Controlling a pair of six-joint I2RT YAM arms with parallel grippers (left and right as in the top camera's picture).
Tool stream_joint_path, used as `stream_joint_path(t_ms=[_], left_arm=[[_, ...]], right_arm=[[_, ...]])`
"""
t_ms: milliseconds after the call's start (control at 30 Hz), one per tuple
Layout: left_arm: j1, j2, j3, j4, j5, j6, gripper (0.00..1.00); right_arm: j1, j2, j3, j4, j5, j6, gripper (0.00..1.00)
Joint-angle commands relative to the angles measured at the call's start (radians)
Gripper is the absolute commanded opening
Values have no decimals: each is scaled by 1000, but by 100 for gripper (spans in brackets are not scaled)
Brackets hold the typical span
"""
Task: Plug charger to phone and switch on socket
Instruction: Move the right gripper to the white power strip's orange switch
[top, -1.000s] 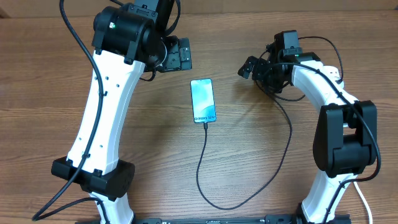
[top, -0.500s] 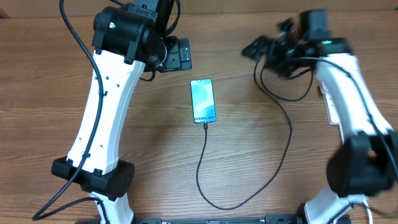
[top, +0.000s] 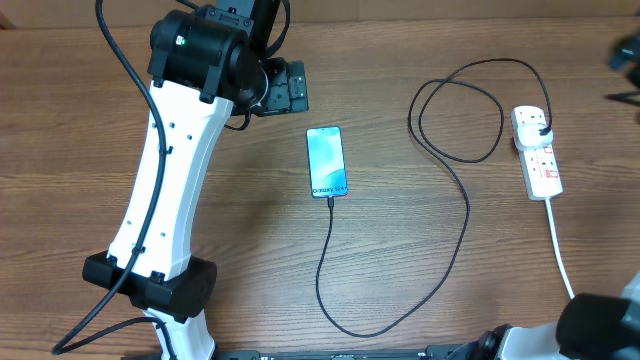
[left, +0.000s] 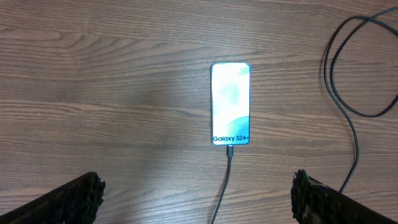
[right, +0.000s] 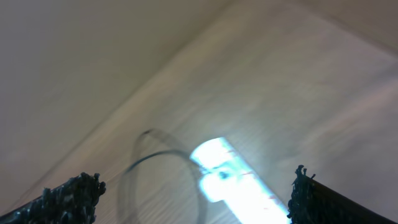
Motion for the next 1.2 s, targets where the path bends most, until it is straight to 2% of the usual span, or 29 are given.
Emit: stream_joint_path(t_ms=[0, 233, 467, 700, 800, 967, 1167], left_arm=[[10, 7, -2, 2, -13, -3, 100], [10, 7, -2, 2, -13, -3, 100], [10, 7, -2, 2, -13, -3, 100], [10, 7, -2, 2, -13, -3, 100], [10, 7, -2, 2, -13, -3, 100], [10, 7, -2, 2, -13, -3, 100], [10, 7, -2, 2, -13, -3, 100]], right_arm=[[-90, 57, 3, 1, 26, -35, 100], [-129, 226, -14, 8, -196, -215, 100], [-123, 419, -17, 11, -417, -319, 100], [-120, 517, -36, 16, -476, -327, 100], [-110, 526, -69, 23, -524, -382, 100], [-63, 526, -164, 113, -522, -387, 100], [-10, 526, -173, 130, -446, -383, 100]])
